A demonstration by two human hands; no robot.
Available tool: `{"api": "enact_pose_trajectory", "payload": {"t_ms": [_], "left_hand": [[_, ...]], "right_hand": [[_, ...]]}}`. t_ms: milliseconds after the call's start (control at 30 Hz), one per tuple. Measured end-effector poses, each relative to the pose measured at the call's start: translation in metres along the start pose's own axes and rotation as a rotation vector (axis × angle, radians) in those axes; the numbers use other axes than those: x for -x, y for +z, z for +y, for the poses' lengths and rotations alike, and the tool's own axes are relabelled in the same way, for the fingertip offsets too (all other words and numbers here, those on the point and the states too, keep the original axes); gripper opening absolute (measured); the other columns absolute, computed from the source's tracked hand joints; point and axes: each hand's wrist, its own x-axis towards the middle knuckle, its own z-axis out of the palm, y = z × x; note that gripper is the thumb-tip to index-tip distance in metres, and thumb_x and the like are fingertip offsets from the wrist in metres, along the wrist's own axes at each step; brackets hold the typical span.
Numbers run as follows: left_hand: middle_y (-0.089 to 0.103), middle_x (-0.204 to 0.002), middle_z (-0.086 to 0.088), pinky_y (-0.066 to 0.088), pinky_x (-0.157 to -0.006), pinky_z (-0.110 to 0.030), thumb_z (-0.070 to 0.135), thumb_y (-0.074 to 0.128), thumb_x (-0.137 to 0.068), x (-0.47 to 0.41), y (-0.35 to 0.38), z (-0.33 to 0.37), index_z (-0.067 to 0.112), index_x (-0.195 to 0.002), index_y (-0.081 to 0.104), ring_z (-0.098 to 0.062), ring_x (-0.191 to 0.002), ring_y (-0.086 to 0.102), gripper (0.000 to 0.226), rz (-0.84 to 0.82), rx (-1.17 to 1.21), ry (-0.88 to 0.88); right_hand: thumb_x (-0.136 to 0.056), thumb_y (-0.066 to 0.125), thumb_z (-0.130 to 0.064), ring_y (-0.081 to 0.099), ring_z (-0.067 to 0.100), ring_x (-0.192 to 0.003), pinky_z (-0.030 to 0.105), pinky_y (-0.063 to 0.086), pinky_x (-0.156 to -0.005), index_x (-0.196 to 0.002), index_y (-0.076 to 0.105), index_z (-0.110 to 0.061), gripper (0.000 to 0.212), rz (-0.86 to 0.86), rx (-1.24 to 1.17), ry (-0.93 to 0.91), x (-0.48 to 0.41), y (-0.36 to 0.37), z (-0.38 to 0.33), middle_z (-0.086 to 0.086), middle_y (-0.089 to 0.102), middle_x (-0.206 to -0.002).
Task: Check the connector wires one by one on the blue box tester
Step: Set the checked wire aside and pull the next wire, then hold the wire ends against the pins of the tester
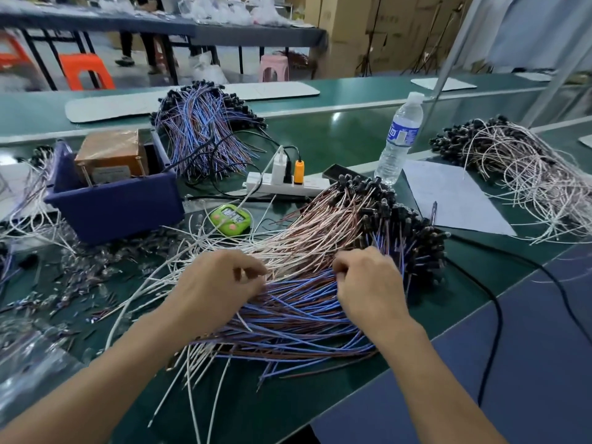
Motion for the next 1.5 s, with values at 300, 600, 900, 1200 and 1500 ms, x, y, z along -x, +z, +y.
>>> {"api": "enact_pose_trajectory", "payload": {"t_ms": [300,600,900,1200,1500], "left_hand": [[0.064,-0.09,0.025,0.048,-0.086,-0.032,0.013,0.08,-0.085,-0.009,-0.007,-0.014,0.038,-0.091,0.081,-0.004,-0.088,0.061,0.025,0.076,-0.041,-0.022],[0.072,-0.085,0.024,0.045,-0.056,-0.006,0.011,0.085,-0.08,-0.012,-0.01,-0.021,0.044,-0.087,0.08,0.001,-0.073,0.064,0.034,-0.001,0.178,-0.085],[0.076,-0.085,0.025,0.048,-0.069,-0.014,0.014,0.084,-0.081,0.003,-0.034,-0.054,0.04,-0.089,0.081,0.004,-0.075,0.069,0.027,0.119,0.363,-0.156],[0.077,-0.069,0.0,0.054,-0.057,-0.023,0.032,0.073,-0.08,0.02,-0.068,-0.094,0.029,-0.078,0.082,-0.011,-0.058,0.07,0.009,0.359,0.636,-0.266],[0.077,-0.077,0.018,0.063,-0.071,-0.028,0.013,0.076,-0.083,0.068,-0.113,-0.171,0.045,-0.08,0.079,-0.002,-0.073,0.075,0.032,0.669,0.495,-0.469]], "right_hand": [[-0.093,0.059,-0.005,0.053,0.023,-0.116,0.035,0.043,-0.103,-0.124,0.07,-0.01,0.033,0.069,-0.031,0.136,0.004,0.011,0.004,0.002,0.07,-0.119],[-0.094,0.061,-0.015,0.063,0.012,-0.096,0.025,0.054,-0.089,-0.113,0.075,-0.024,0.026,-0.103,-0.298,0.082,0.009,0.014,-0.042,-0.006,0.073,-0.105],[-0.09,0.067,-0.011,0.061,-0.007,-0.062,0.005,0.043,-0.058,-0.094,0.081,-0.027,0.022,-0.027,-0.482,0.089,0.003,0.011,-0.07,-0.022,0.068,-0.075],[-0.082,0.063,-0.006,0.067,-0.003,-0.073,0.01,0.048,-0.066,-0.087,0.082,-0.022,0.026,-0.265,-0.738,-0.16,-0.015,0.043,-0.212,-0.014,0.075,-0.077],[-0.079,0.065,-0.013,0.066,-0.007,-0.07,0.007,0.047,-0.061,-0.079,0.08,-0.029,0.023,-0.476,-0.823,-0.206,-0.021,0.084,-0.317,-0.023,0.072,-0.071]]}}
